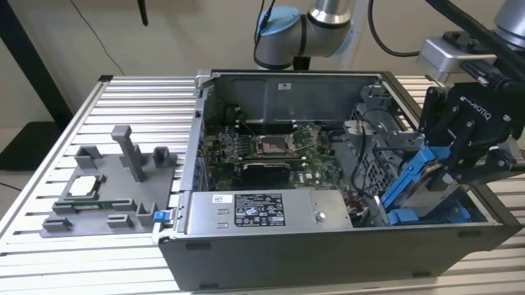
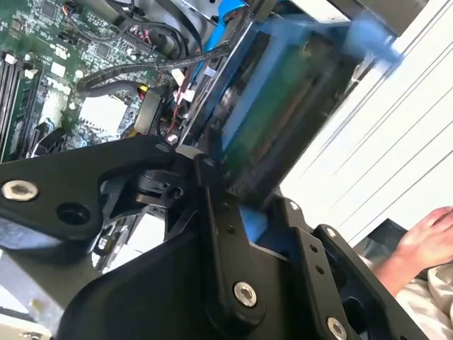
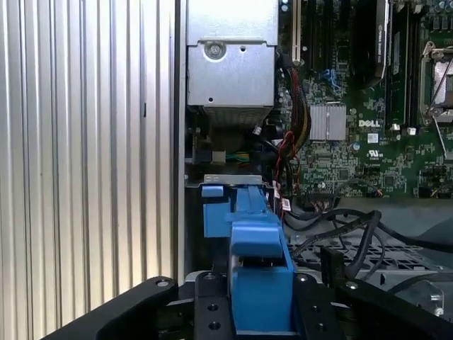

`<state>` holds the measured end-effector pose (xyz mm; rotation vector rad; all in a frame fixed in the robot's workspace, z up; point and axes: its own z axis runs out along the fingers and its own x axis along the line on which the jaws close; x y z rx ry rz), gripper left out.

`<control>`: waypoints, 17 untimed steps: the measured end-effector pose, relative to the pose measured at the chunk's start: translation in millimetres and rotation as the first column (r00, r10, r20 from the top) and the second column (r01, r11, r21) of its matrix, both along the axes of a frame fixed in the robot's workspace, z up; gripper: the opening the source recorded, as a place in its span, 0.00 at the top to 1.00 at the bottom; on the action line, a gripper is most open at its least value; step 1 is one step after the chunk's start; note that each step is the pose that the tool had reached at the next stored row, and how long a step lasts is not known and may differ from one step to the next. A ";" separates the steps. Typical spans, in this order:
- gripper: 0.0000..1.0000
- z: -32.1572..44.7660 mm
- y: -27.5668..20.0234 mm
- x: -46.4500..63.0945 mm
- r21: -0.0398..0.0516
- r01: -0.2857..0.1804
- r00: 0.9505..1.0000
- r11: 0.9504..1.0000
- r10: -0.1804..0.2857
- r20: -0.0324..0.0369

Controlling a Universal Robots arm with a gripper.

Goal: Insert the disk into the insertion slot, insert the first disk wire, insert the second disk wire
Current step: 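Insert the disk into the insertion slot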

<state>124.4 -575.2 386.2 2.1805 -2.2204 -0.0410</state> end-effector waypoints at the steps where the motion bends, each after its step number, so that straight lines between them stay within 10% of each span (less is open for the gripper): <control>1: 1.00 -0.1 0.0 0.0 0.000 0.000 1.000 1.000 0.000 0.000; 17: 1.00 2.9 1.6 0.0 0.001 0.004 1.000 1.000 -0.004 0.000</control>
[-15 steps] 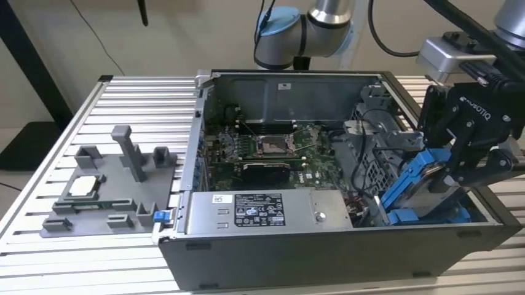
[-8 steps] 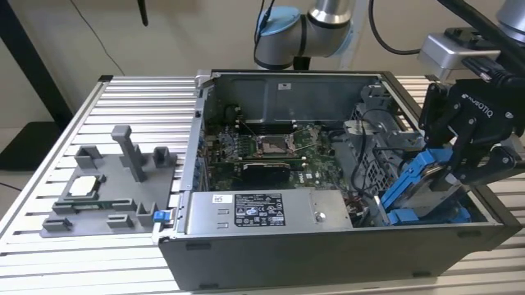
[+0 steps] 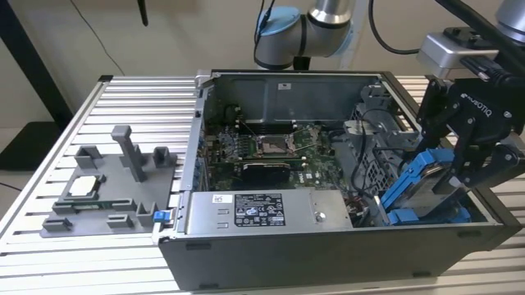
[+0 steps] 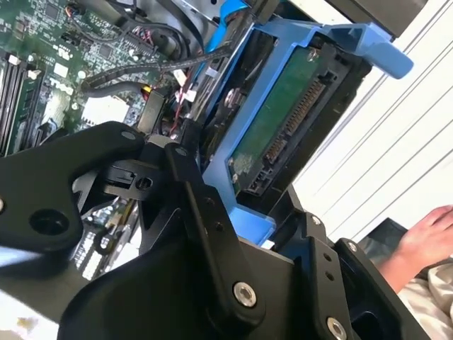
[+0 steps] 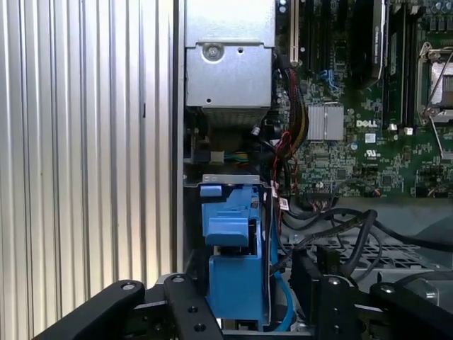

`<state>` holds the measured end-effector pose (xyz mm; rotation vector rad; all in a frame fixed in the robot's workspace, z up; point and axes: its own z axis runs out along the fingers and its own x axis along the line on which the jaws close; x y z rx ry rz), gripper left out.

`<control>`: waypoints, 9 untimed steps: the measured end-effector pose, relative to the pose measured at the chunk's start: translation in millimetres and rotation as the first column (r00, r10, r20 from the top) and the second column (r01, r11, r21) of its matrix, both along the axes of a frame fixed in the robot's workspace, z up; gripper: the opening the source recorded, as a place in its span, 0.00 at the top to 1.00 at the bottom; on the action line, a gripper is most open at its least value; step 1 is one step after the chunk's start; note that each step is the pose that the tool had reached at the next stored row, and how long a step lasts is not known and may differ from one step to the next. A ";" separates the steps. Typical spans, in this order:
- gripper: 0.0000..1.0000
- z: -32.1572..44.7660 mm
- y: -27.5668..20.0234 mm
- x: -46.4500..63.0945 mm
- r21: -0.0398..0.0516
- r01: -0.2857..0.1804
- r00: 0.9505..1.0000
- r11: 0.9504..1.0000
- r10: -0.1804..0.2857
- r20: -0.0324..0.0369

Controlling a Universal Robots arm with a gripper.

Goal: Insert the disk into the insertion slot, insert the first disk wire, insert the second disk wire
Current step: 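Insert the disk into the insertion slot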

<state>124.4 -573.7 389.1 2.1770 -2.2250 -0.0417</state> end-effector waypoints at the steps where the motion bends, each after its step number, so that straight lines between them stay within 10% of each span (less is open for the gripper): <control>1: 1.00 0.0 0.1 0.0 0.000 0.001 1.000 1.000 -0.001 0.000; 9: 1.00 0.0 0.7 0.0 0.001 0.007 1.000 1.000 -0.007 0.000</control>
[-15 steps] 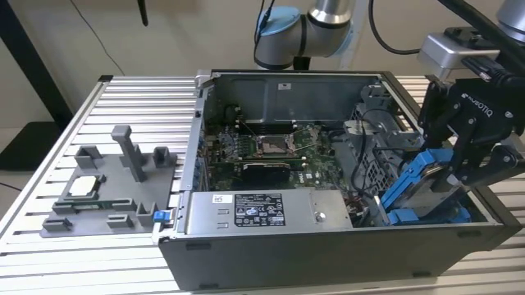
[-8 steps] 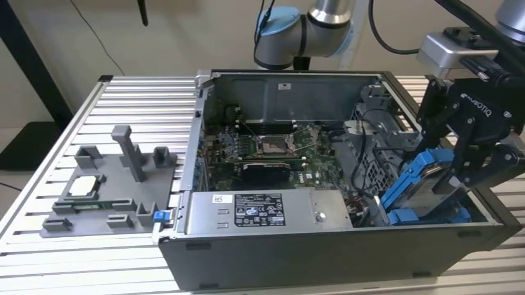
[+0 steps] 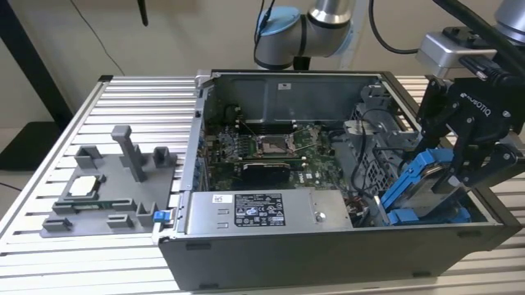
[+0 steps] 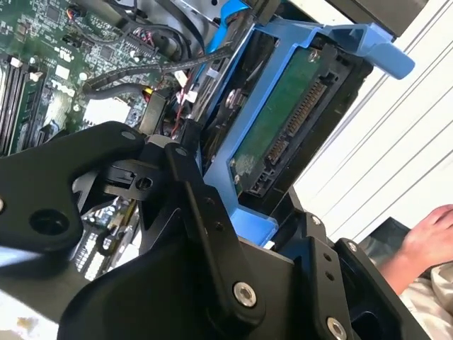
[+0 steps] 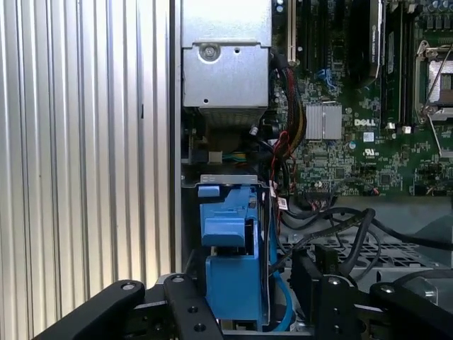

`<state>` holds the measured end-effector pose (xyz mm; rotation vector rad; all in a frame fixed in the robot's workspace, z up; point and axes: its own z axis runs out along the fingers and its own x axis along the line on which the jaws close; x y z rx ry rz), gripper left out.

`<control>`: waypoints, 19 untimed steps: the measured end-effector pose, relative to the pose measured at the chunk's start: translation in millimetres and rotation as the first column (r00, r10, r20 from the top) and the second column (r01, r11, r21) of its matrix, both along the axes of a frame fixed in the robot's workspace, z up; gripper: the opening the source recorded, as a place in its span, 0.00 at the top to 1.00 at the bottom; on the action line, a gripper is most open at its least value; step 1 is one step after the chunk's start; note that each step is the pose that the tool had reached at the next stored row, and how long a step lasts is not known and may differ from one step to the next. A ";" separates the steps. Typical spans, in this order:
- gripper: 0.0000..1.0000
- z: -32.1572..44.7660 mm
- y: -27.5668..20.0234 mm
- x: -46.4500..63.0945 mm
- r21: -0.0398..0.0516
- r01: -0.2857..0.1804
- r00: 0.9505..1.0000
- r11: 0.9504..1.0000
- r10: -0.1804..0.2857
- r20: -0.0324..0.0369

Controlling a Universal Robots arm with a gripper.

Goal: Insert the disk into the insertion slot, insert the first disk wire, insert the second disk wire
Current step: 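Insert the disk into the insertion slot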

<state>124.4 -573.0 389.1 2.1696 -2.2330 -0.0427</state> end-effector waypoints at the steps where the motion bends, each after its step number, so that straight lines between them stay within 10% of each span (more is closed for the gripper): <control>1: 1.00 0.0 0.0 0.0 0.000 0.000 1.000 1.000 0.000 0.000; 8: 1.00 0.0 0.0 0.0 0.000 0.000 1.000 1.000 0.000 0.000; 9: 0.00 0.0 0.0 0.0 0.000 0.000 1.000 1.000 0.000 0.000; 13: 0.00 0.0 0.0 0.0 0.000 0.000 1.000 1.000 0.000 0.000; 14: 1.00 0.0 0.0 0.0 0.000 0.000 1.000 1.000 0.000 0.000; 19: 1.00 0.0 0.0 0.0 0.000 0.000 1.000 1.000 0.000 -0.001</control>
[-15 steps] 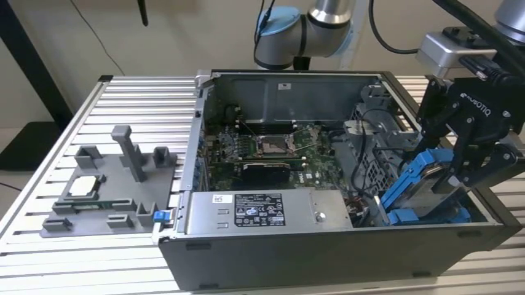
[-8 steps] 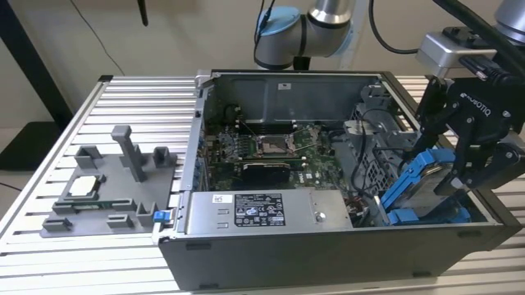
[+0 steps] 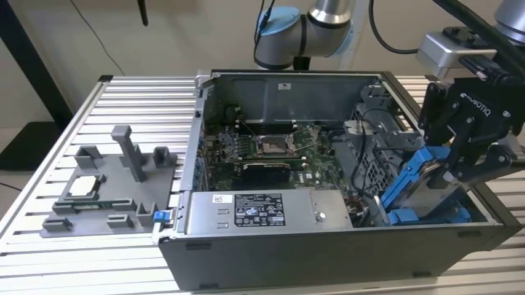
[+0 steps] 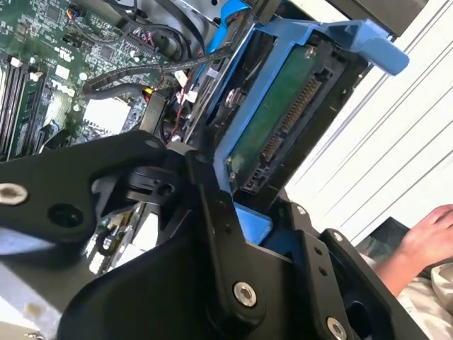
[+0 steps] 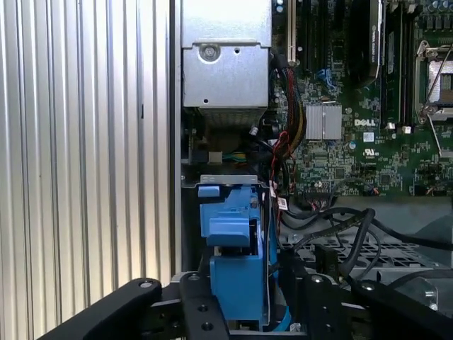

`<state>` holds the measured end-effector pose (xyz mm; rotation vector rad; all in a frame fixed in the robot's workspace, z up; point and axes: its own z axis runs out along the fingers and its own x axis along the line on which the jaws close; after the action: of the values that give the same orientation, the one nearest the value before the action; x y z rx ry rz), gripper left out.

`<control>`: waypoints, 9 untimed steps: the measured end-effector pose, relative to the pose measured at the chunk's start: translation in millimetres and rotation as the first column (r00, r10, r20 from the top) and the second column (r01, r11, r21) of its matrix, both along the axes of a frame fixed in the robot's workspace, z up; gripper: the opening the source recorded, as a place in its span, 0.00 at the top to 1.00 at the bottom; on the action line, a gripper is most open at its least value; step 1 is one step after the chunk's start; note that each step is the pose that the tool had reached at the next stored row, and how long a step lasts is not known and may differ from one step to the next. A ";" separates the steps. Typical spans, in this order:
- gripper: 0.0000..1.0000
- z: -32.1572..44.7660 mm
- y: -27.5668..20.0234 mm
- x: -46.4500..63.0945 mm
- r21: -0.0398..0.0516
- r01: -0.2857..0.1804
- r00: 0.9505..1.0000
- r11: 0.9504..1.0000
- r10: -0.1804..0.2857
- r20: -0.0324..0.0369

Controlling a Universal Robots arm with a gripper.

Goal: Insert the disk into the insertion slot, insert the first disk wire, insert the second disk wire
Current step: 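Insert the disk into the insertion slot, then insert the first disk wire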

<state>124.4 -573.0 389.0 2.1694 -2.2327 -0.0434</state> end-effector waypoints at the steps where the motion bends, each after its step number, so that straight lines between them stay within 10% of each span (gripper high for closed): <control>1: 1.00 0.0 0.0 0.0 0.000 0.000 1.000 1.000 0.000 0.000; 9: 1.00 0.2 0.5 -0.4 0.025 0.011 1.000 1.000 -0.011 0.001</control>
<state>124.0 -572.5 389.2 2.1694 -2.2571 -0.0711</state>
